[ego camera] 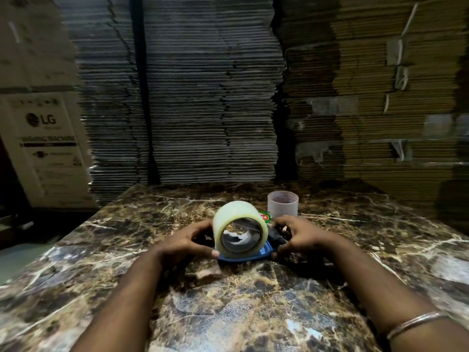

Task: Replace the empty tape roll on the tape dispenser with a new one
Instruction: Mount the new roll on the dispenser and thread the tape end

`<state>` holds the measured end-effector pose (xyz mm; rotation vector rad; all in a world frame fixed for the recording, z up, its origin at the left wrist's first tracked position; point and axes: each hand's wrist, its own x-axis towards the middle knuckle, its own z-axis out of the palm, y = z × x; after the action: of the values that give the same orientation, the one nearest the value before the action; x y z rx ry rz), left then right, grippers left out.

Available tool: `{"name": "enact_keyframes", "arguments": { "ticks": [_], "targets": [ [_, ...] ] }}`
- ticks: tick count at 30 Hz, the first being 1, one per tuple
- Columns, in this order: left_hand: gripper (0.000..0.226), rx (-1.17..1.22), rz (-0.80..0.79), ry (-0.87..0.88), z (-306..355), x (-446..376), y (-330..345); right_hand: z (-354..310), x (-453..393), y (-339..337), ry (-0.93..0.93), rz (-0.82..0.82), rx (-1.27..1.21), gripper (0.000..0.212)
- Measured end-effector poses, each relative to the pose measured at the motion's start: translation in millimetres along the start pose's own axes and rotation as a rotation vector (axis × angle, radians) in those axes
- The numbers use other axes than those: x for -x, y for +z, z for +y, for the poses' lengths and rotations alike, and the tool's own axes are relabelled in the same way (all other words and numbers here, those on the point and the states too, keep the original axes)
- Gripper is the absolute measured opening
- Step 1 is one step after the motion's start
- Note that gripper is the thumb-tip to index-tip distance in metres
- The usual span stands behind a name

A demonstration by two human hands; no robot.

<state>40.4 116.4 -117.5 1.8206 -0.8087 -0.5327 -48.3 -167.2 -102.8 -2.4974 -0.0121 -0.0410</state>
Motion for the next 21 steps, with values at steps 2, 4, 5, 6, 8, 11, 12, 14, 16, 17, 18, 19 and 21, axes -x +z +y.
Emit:
{"name": "enact_keyframes", "arguments": {
  "ticks": [2, 4, 5, 6, 8, 11, 12, 14, 16, 17, 18, 19, 21],
  "targets": [
    [0.074, -0.089, 0.022, -0.018, 0, -2, 7, 0, 0, 0, -0.006, 0.000, 0.007, 0.056],
    [0.077, -0.238, 0.103, -0.023, -6, -8, 10, -2, 0, 0, -0.010, -0.003, 0.024, 0.053],
    [0.085, -0.303, 0.137, -0.023, -11, -11, 10, -3, 0, 0, -0.007, -0.006, 0.028, 0.051],
    [0.092, -0.342, 0.156, -0.026, -15, -14, 9, -3, 1, -1, -0.004, -0.007, 0.029, 0.049],
    [0.098, -0.385, 0.174, -0.022, -26, -20, 8, -5, 6, 1, 0.007, 0.005, 0.016, 0.043],
    [0.101, -0.427, 0.189, -0.002, -32, -23, 7, -2, 16, 5, -0.019, 0.055, 0.060, 0.043],
    [0.101, -0.445, 0.188, 0.015, -30, -21, 9, -1, 19, 6, -0.034, 0.066, 0.067, 0.045],
    [0.097, -0.486, 0.207, 0.042, -24, -17, 12, 2, 20, 8, -0.054, 0.085, 0.098, 0.049],
    [0.096, -0.552, 0.230, 0.050, -19, -16, 13, 4, 17, 10, -0.050, 0.109, 0.176, 0.059],
    [0.100, -0.576, 0.237, 0.053, -17, -15, 14, 5, 16, 12, -0.051, 0.115, 0.214, 0.064],
    [0.104, -0.584, 0.246, 0.064, -17, -15, 14, 6, 16, 13, -0.059, 0.121, 0.238, 0.067],
    [0.105, -0.575, 0.243, 0.060, -18, -16, 13, 7, 16, 14, -0.058, 0.119, 0.249, 0.068],
    [0.098, -0.511, 0.213, 0.072, -24, -18, 11, 10, 16, 13, -0.049, 0.110, 0.248, 0.068]
  ]
}}
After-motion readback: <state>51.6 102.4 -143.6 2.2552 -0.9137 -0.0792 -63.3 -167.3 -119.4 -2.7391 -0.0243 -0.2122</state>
